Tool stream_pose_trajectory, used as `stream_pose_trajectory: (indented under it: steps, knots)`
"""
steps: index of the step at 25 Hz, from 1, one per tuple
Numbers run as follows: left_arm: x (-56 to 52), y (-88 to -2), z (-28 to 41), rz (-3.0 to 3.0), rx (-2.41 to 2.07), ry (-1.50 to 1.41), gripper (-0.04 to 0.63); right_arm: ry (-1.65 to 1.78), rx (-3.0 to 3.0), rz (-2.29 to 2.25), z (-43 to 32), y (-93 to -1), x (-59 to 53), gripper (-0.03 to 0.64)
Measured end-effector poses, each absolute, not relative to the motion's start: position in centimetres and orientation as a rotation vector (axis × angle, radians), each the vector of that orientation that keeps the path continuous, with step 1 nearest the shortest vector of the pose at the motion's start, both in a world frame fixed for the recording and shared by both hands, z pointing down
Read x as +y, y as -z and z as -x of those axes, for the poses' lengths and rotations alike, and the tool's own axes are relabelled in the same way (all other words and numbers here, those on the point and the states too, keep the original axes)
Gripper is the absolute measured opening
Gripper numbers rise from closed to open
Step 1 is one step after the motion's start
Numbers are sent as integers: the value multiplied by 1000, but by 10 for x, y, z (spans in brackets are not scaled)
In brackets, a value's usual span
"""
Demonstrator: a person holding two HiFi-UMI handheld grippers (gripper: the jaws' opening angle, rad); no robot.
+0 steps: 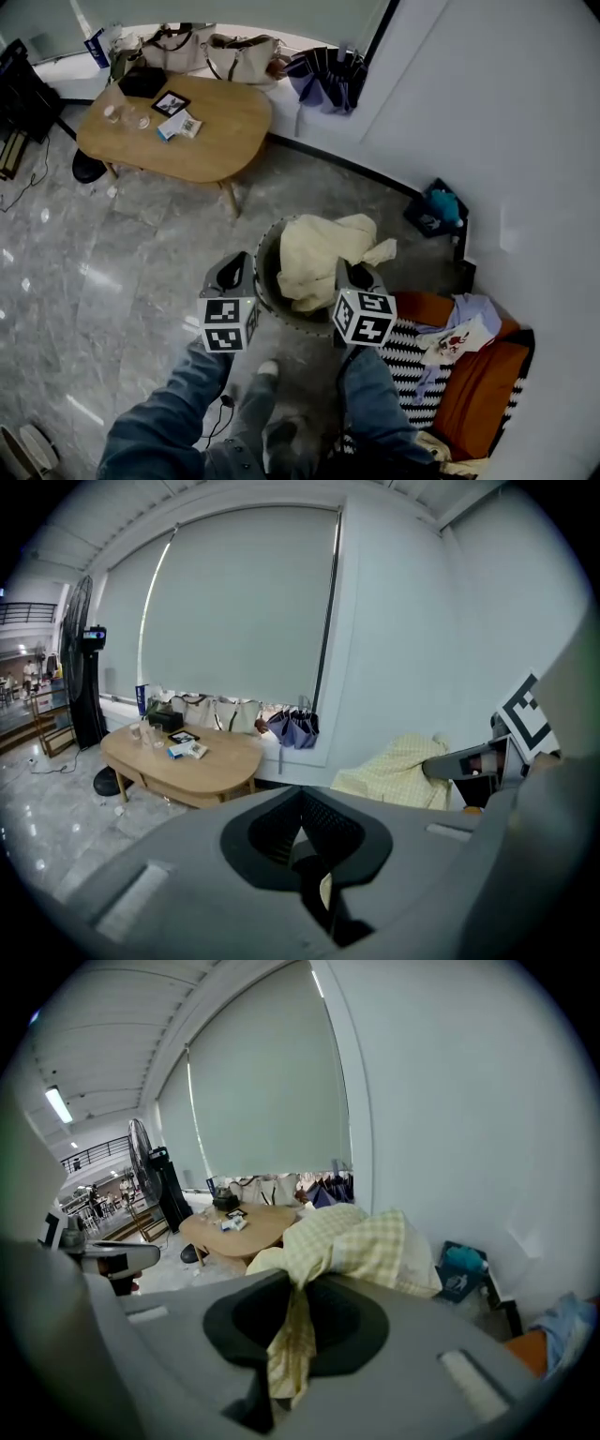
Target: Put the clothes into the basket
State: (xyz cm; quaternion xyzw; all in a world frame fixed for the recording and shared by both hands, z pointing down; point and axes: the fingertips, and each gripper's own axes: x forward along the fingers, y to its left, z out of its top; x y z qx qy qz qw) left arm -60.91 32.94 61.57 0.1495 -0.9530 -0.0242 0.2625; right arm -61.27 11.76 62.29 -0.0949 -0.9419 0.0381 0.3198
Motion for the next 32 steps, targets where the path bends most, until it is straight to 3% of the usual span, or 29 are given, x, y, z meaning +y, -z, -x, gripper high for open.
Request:
stream_pose_trajectory:
  steps: [5,8,16,23,25,27,29,32]
  knots:
    - [336,-670,593,-375,-2512,62,9,-179,-2315,253,602,-716,121,72]
    - [337,-687,583,-361,-2485,50,10,-319,-2169,216,592,-758,117,209]
    - [330,-679,567,-362,-2480,49,10,-225,-2160,177,558,-757,102,209]
    - [306,-645,566,-436,-2507,49,11,-225,-2311,194,549,-695,100,207]
    - [300,-635,562,-466,-2519,52,10,-188,-2383,157,542,-671,99,167]
    - [292,-620,557,-502,-2523,54,9,-136,-2437,98,532,-646,92,65]
    - [278,-599,552,-553,-2530,54,11,-119,-2468,41,522,-619,81,20]
    - [253,-566,539,-652,-2541,63,10,-144,-2503,-40,500,-581,62,5]
